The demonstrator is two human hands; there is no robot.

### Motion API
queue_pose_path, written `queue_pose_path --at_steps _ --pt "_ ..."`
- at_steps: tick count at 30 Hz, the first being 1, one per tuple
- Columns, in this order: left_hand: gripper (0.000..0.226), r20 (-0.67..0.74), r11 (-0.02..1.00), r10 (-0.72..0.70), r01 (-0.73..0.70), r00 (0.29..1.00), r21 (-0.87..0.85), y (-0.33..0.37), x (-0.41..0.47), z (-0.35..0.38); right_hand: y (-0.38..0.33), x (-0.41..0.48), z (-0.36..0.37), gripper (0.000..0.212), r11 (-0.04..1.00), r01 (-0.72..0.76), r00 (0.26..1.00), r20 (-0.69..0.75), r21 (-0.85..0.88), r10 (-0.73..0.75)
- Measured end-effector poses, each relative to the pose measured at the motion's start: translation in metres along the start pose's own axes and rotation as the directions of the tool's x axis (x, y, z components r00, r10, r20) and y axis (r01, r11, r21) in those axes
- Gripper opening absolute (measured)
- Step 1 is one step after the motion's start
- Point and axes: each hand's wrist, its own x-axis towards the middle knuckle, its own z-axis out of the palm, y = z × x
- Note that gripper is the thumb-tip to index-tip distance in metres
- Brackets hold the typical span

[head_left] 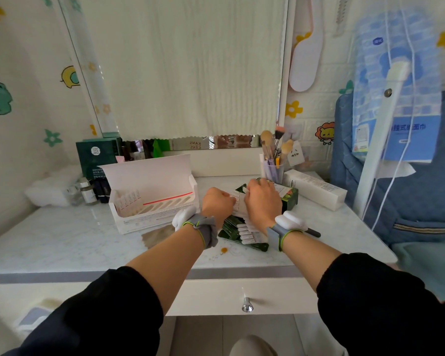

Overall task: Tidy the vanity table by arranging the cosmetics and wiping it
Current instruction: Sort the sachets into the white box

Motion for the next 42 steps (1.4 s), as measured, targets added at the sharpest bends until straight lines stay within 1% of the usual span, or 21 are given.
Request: queue_pose_path --at_steps 2,3,6,9,10,13,14,17,20,24,27,34,37,42 --pt "0.025 -0.029 0.999 0.035 -0.035 0.999 -0.011 0.001 -0.001 -0.006 -0.005 0.001 -0.004 0.021 0.999 0.012 0.998 -0.056 0.030 -0.010" --pt "0.029 -0.044 0.999 0.047 -0.048 0.998 -0.022 0.002 -0.002 -0.010 -0.008 0.000 -0.006 0.020 0.999 0.023 0.997 -0.079 0.045 -0.020" --pt "0.029 -0.099 0.997 0.072 -0.075 0.992 -0.030 0.003 -0.006 -0.025 -0.022 -0.003 -0.013 0.018 0.995 0.042 0.990 -0.137 0.094 -0.029" --pt "0.030 -0.144 0.996 0.089 -0.090 0.986 0.001 0.002 -0.012 -0.044 -0.037 -0.008 -0.019 0.017 0.989 0.088 0.984 -0.166 0.123 -0.066" --pt "0.029 -0.157 0.995 0.096 -0.095 0.983 0.013 0.002 -0.014 -0.051 -0.042 -0.009 -0.021 0.015 0.986 0.104 0.981 -0.175 0.130 -0.081" --pt "0.010 -0.178 0.994 0.110 -0.108 0.978 0.020 0.000 -0.019 -0.073 -0.058 -0.016 -0.025 0.012 0.978 0.140 0.976 -0.190 0.157 -0.109" --pt "0.008 -0.185 0.994 0.112 -0.111 0.976 0.016 -0.001 -0.020 -0.081 -0.065 -0.018 -0.027 0.012 0.974 0.153 0.974 -0.192 0.170 -0.120" --pt "0.009 -0.219 0.994 0.113 -0.113 0.969 0.011 -0.006 -0.022 -0.105 -0.086 -0.024 -0.031 0.012 0.956 0.176 0.974 -0.180 0.236 -0.135" --pt "0.004 -0.270 0.992 0.123 -0.122 0.955 0.021 -0.014 -0.022 -0.127 -0.107 -0.030 -0.033 0.011 0.938 0.157 0.981 -0.159 0.310 -0.111" --pt "0.005 -0.331 0.991 0.135 -0.130 0.934 0.038 -0.025 -0.022 -0.153 -0.132 -0.035 -0.029 0.007 0.908 0.165 0.983 -0.144 0.386 -0.117" --pt "0.007 -0.358 0.986 0.164 -0.150 0.919 0.066 -0.034 -0.018 -0.170 -0.147 -0.035 -0.025 0.009 0.873 0.163 0.985 -0.129 0.460 -0.116" --pt "0.009 -0.383 0.959 0.230 -0.141 0.895 0.247 -0.049 -0.003 -0.189 -0.168 -0.032 -0.011 0.020 0.788 0.133 0.991 -0.108 0.601 -0.084" --pt "0.009 -0.386 0.932 0.265 -0.131 0.884 0.338 -0.057 0.003 -0.191 -0.172 -0.032 -0.004 0.026 0.770 0.127 0.991 -0.104 0.625 -0.079" --pt "0.009 -0.336 0.860 0.325 -0.128 0.884 0.494 -0.072 0.012 -0.192 -0.174 -0.029 0.008 0.026 0.762 0.114 0.993 -0.100 0.638 -0.066"
